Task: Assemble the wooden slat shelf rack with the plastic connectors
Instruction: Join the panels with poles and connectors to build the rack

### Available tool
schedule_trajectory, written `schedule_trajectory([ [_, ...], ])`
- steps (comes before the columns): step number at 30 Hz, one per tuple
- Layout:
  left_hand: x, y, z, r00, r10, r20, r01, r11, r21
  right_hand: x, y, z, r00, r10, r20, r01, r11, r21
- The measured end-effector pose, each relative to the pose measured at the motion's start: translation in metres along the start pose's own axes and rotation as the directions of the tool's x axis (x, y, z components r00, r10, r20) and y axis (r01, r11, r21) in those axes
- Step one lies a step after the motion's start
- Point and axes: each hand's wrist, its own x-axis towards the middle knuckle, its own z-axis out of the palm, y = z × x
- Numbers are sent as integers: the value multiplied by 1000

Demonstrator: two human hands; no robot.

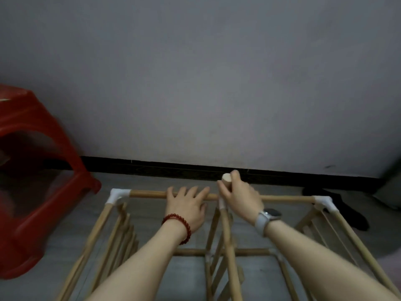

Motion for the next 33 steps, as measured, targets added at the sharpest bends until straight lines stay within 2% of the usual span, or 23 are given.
schedule_trajectory([
  [1, -1, 2, 0, 1000, -5, -3, 5, 1000, -10, 0, 0, 1, 998, -30, 46, 33, 997, -69],
  [2, 0, 2, -1, 1000, -14, -4, 14, 1000, -16, 8, -6, -10, 999, -47, 13, 48, 995, -85],
  [4, 1, 2, -1, 1000, -16, 11, 16, 999, -33, 23, -16, -45, 982, -14, -187, 40, 990, 133],
  [6, 2, 0, 1, 1000, -23, -11, 23, 999, -49, 26, -18, -57, 909, 75, -409, 114, 901, 419],
  [7, 3, -1, 2, 1000, -25, -14, 24, 999, -48, 19, -16, -51, 914, 83, -396, 103, 899, 426],
  [8, 2, -1, 3, 1000, -25, -10, 25, 999, -43, 8, -13, -32, 953, 50, -300, 43, 954, 296],
  [9, 1, -2, 4, 1000, -28, -8, 27, 999, -41, -4, -10, -12, 992, 23, -121, -6, 990, 139],
  [10, 1, -1, 4, 1000, -29, -8, 28, 999, -44, -8, -4, -1, 1000, 25, -4, -25, 999, 24],
  [11, 0, -1, 3, 1000, -27, -1, 27, 998, -51, -7, 0, -2, 999, 41, 11, -41, 999, -6],
  [12, 2, -1, 1, 1000, -28, -2, 27, 997, -67, 2, 1, -13, 997, 59, -45, -59, 998, 11],
  [15, 2, -2, 0, 1000, -31, -1, 31, 995, -97, 13, 0, -42, 941, 96, -326, -5, 963, 269],
  [16, 2, -3, 0, 999, -36, -7, 35, 995, -96, 9, 0, -41, 929, 110, -354, -3, 957, 292],
  [17, 3, -1, 0, 999, -43, -5, 42, 995, -95, 0, 2, -29, 946, 93, -309, -25, 976, 216],
  [19, 4, -1, -2, 998, -59, 15, 60, 994, -91, -19, 7, 1, 996, 14, -84, -11, 999, 41],
  [21, 5, 0, -8, 994, -92, 62, 98, 991, -96, -20, 20, 1, 1000, 0, -29, 2, 998, 67],
  [23, 7, 8, -13, 982, -152, 113, 164, 980, -108, -15, 41, -16, 994, 73, -83, -64, 992, 109],
  [25, 10, 25, -15, 981, -174, 82, 183, 976, -121, -11, 69, -33, 973, 193, -124, -170, 970, 171],
  [28, 24, 76, -15, 1000, -21, 5, 21, 990, -142, -15, 128, -55, 937, 331, -113, -324, 943, 74],
  [30, 35, 114, -10, 989, 120, 84, -108, 984, -139, -16, 161, -83, 905, 406, -125, -405, 914, 34],
  [31, 39, 127, -6, 978, 152, 145, -136, 984, -117, -14, 170, -100, 892, 417, -174, -415, 909, 50],
  [33, 46, 145, 6, 967, 153, 203, -147, 988, -45, -10, 183, -133, 832, 414, -368, -376, 910, 173],
])
